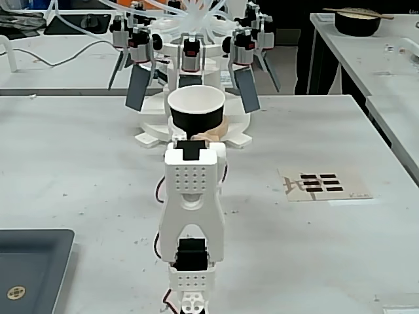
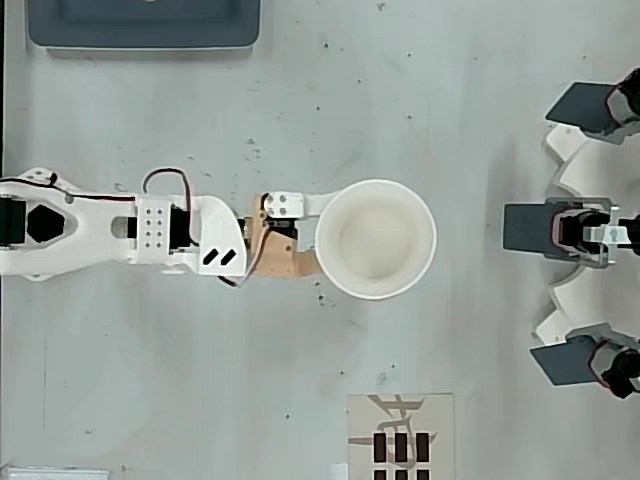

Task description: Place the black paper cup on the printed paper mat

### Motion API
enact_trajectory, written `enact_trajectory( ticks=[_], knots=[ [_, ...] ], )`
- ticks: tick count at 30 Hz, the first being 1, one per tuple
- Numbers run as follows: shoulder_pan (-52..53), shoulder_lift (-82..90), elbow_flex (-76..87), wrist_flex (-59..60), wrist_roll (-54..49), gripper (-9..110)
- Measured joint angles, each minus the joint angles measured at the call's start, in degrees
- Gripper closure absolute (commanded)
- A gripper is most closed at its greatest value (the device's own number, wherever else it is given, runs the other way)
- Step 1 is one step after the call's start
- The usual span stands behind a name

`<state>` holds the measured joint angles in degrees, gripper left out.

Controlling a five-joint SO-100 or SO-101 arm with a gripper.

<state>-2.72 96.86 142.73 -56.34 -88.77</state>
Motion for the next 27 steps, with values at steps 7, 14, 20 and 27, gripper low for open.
enact_trajectory(
  ticks=[7,14,20,27],
  knots=[
    [0.0,4.1,7.9,-4.9,0.0,90],
    [0.0,8.7,15.4,-10.5,0.0,90],
    [0.6,12.4,21.2,-12.2,0.0,90],
    [3.3,14.2,25.8,-14.2,0.0,91]
  ],
)
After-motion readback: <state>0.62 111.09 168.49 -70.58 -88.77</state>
